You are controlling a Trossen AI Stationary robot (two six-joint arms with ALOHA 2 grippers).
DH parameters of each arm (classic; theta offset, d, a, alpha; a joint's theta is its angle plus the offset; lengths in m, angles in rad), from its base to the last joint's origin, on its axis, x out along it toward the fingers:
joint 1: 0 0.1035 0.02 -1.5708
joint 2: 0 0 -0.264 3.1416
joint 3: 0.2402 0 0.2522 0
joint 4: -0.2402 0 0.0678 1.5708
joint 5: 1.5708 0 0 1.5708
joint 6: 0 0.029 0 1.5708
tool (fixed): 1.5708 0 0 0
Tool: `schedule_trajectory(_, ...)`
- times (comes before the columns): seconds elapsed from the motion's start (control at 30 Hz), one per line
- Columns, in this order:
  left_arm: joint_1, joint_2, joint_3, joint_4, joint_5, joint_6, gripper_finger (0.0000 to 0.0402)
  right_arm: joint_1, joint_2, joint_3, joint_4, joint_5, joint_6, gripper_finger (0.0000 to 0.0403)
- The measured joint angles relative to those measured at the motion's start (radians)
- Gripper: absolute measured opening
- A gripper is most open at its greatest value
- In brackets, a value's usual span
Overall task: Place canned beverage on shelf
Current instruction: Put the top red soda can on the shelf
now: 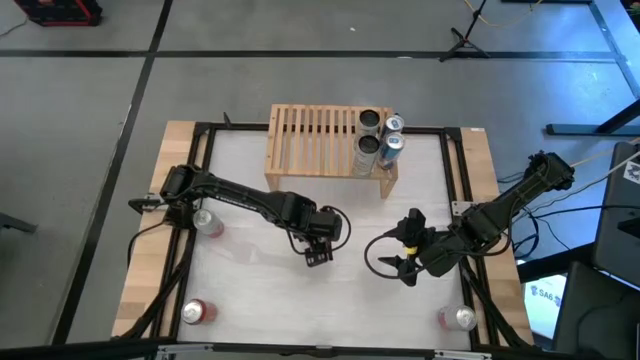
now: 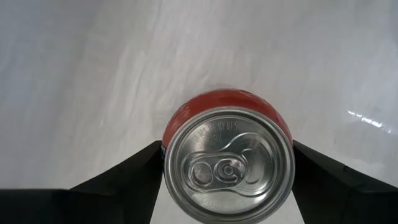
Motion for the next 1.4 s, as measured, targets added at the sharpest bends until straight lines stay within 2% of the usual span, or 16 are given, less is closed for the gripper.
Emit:
schedule_trajectory(0.3,0.000,0.000,0.000,0.000,-0.011,0.004,0.0288,0.000,0.000,0.000,-0.001,0.000,0.016,0.0319)
schedule_trajectory(0.57,0.003,0.000,0.001,0.003,-0.007,-0.002,0.0338,0.000,0.000,0.000,-0.002,-0.001,0.016,0.0319)
schedule_trajectory(0.67,0.005,0.000,0.001,0.003,-0.010,-0.005,0.0345,0.000,0.000,0.000,-0.002,0.000,0.013,0.0319)
schedule_trajectory(0.8,0.005,0.000,0.008,-0.003,0.037,-0.005,0.0346,0.000,0.000,0.000,-0.002,-0.001,0.009,0.0319)
schedule_trajectory(0.93,-0.003,-0.013,0.068,-0.030,0.063,-0.005,0.0347,0.000,0.000,0.000,0.003,-0.001,0.017,0.0319)
schedule_trajectory(1.07,-0.029,-0.076,0.139,-0.086,-0.020,-0.017,0.0347,0.000,0.000,0.000,0.041,-0.002,0.017,0.0319)
schedule_trajectory(1.2,-0.082,-0.171,0.149,-0.153,-0.125,-0.046,0.0347,0.000,0.006,0.000,0.102,-0.007,-0.001,0.0319)
schedule_trajectory(1.33,-0.151,-0.290,0.084,-0.177,-0.078,-0.045,0.0347,-0.005,0.053,0.001,0.239,-0.009,-0.097,0.0319)
schedule_trajectory(1.4,-0.183,-0.351,0.029,-0.187,-0.099,-0.083,0.0347,-0.026,0.090,0.011,0.303,-0.025,-0.138,0.0319)
